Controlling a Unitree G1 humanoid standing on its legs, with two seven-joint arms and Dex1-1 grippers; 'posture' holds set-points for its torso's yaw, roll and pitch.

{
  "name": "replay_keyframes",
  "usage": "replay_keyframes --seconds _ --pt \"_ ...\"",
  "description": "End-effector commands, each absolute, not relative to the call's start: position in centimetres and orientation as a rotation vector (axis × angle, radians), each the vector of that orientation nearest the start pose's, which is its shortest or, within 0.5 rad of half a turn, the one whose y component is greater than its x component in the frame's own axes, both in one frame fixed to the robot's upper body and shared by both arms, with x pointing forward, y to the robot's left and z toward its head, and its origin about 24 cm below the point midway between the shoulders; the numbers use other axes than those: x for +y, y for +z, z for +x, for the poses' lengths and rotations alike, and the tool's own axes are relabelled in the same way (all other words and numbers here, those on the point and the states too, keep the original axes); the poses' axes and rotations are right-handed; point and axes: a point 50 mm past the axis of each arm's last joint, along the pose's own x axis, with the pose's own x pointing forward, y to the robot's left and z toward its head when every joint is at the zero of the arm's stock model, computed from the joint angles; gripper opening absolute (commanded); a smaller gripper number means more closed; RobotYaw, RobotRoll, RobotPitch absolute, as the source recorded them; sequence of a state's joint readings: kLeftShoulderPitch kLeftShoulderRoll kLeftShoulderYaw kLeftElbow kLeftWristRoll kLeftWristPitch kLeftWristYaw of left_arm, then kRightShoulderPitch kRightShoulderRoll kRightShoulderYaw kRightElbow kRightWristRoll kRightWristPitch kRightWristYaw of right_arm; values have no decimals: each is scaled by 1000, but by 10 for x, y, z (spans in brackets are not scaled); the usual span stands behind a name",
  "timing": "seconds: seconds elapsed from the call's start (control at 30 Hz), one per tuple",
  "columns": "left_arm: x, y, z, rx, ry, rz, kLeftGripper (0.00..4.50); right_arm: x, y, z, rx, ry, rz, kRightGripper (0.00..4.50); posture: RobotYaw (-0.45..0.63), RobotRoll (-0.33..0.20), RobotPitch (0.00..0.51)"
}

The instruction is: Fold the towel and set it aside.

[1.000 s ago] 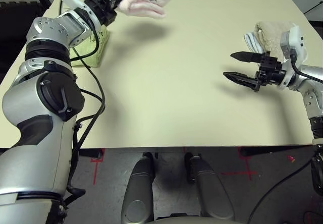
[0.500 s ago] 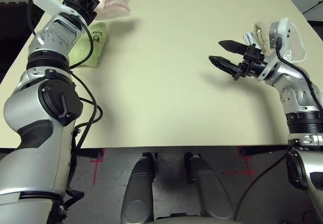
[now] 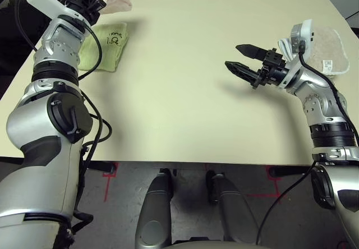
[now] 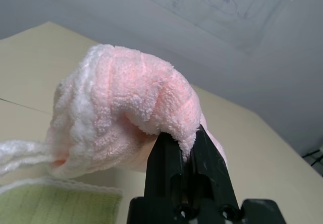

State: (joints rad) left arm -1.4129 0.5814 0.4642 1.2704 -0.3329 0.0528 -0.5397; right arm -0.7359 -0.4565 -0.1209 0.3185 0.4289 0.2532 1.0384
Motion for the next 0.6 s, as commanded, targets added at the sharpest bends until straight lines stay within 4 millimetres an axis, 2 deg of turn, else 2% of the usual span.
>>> replay_keyframes --seconds 0.03,0.23,0.6 --pt "273 295 402 -348 -183 -278 14 -188 203 338 -216 1003 -61 4500 58 0 219" --pt "281 287 401 -333 -120 -254 14 -192 204 335 -208 993 -69 4500 35 0 226" --pt "292 273 399 -301 -73 -316 14 -192 205 335 -204 995 -77 4500 33 0 228"
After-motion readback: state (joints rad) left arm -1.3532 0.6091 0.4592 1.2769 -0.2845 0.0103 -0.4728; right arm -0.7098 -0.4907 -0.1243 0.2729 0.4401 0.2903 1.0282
